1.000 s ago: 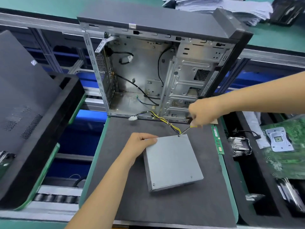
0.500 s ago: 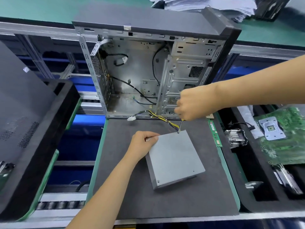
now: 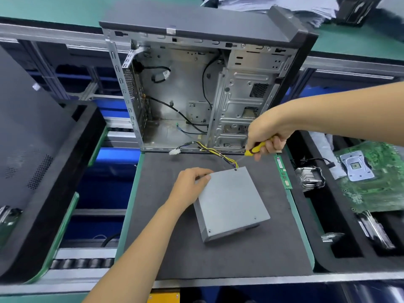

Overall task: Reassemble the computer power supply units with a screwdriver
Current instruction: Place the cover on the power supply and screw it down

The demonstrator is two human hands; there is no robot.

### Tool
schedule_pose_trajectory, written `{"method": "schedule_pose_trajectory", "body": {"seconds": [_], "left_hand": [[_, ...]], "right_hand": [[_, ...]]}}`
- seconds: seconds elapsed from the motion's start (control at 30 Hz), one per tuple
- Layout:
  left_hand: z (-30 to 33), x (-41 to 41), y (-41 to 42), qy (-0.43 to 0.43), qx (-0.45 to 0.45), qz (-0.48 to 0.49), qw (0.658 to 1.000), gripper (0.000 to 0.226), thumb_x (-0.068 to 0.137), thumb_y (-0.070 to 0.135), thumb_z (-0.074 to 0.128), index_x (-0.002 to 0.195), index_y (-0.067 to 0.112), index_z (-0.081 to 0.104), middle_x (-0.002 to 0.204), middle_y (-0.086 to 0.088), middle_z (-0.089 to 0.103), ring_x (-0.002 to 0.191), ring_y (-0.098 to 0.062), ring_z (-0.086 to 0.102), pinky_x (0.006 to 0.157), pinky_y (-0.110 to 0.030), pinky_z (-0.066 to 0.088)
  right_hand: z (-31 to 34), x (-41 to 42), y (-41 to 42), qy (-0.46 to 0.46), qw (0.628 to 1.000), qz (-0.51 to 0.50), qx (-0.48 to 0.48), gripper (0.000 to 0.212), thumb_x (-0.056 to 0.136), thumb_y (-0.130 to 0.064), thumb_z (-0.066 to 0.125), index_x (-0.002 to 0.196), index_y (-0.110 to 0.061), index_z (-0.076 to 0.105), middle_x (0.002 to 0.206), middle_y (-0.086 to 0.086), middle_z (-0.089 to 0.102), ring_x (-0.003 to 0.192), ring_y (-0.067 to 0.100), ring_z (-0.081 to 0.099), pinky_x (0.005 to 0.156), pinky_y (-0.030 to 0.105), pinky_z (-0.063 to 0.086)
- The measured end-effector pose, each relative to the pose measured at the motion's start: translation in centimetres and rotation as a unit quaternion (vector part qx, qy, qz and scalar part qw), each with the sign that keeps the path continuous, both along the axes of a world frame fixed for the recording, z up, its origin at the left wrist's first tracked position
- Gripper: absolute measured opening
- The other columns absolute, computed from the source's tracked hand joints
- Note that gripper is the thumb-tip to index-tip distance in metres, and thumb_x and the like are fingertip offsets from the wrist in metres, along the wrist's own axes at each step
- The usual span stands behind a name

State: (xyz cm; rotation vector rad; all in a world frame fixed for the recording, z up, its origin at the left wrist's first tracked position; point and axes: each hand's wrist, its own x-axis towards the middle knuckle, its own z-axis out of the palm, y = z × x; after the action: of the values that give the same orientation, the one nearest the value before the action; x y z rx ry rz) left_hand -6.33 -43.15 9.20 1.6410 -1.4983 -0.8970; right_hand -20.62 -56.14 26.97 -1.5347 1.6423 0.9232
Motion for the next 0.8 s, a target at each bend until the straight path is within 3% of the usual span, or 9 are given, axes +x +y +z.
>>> {"method": "schedule_pose_trajectory", "body": {"seconds": [0.07,0.2,0.3,0.4,0.57,0.8], "left_hand": [[0.2,-0.3,0.2,-0.018,-0.007,0.021,1.0,0.021,0.095,0.016,0.058,0.107,0.024,0.074,0.102,0.009,0.069,0.101,-0.011,0.061,0.087,-0.026,0.048],[-0.4,1.6,3.7,-0.038,-0.057,0.132,0.989,0.013,0.092,0.014,0.063,0.096,0.026,0.066,0.098,0.011,0.064,0.093,-0.003,0.058,0.086,-0.024,0.046],[-2.8,3.2,9.6,-0.099,0.04,0.136,0.985,0.021,0.087,0.021,0.072,0.098,0.025,0.056,0.092,0.012,0.053,0.083,-0.004,0.054,0.08,-0.027,0.047],[-4.9,3.4,13.4,-0.168,0.116,0.103,0.974,0.03,0.082,0.027,0.077,0.096,0.024,0.051,0.09,0.011,0.043,0.079,-0.002,0.047,0.073,-0.025,0.038],[-5.5,2.5,14.7,-0.183,0.085,0.119,0.972,0.023,0.088,0.017,0.071,0.091,0.019,0.048,0.088,0.012,0.04,0.074,-0.001,0.046,0.067,-0.017,0.031],[-5.6,2.2,16.0,-0.208,0.045,0.183,0.96,0.018,0.091,0.009,0.065,0.084,0.014,0.049,0.088,0.004,0.041,0.069,-0.003,0.045,0.069,-0.021,0.033]], "right_hand": [[-0.7,-0.4,0.7,-0.061,0.997,0.021,-0.05,0.038,0.102,-0.028,0.038,0.078,-0.004,0.056,0.046,-0.002,0.041,0.028,0.007,0.03,0.029,0.012,0.02],[-2.9,-1.1,2.7,-0.197,0.967,0.086,-0.133,0.037,0.101,-0.031,0.039,0.075,-0.009,0.054,0.055,0.001,0.046,0.033,0.01,0.039,0.034,0.014,0.028],[-4.7,-2.2,3.8,-0.273,0.946,0.1,-0.142,0.037,0.101,-0.032,0.037,0.083,-0.007,0.057,0.06,0.003,0.049,0.041,0.013,0.042,0.037,0.017,0.03],[-6.2,-3.4,4.7,-0.311,0.939,0.088,-0.119,0.039,0.101,-0.038,0.038,0.092,-0.006,0.059,0.062,0.001,0.05,0.043,0.011,0.044,0.037,0.017,0.032],[-7.3,-3.8,6.0,-0.335,0.933,0.087,-0.1,0.042,0.1,-0.042,0.04,0.094,-0.006,0.061,0.06,0.0,0.05,0.036,0.007,0.043,0.037,0.017,0.033],[-7.0,-3.6,7.6,-0.374,0.919,0.092,-0.089,0.039,0.101,-0.039,0.039,0.092,-0.008,0.061,0.06,0.0,0.05,0.042,0.011,0.043,0.038,0.017,0.033]]}}
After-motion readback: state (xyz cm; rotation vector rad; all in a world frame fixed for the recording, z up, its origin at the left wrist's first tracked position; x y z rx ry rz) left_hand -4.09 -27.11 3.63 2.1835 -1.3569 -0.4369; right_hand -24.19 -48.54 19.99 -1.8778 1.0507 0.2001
